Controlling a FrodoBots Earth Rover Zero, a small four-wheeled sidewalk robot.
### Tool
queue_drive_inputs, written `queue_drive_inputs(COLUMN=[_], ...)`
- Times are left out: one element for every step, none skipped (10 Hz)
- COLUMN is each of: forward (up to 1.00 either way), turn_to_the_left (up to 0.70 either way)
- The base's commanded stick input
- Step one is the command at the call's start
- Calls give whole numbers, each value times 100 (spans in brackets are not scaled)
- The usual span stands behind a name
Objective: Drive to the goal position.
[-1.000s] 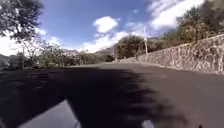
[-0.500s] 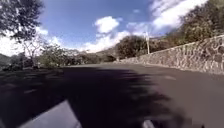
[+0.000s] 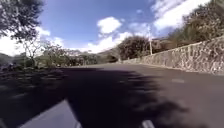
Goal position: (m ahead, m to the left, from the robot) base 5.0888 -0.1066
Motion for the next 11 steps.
queue_drive_inputs(forward=[70, 70, 70, 70, 70, 70, 70, 70, 70, 70, 70], turn_to_the_left=[0, 0, 0, 0, 0, 0, 0, 0, -15, -35, -35])
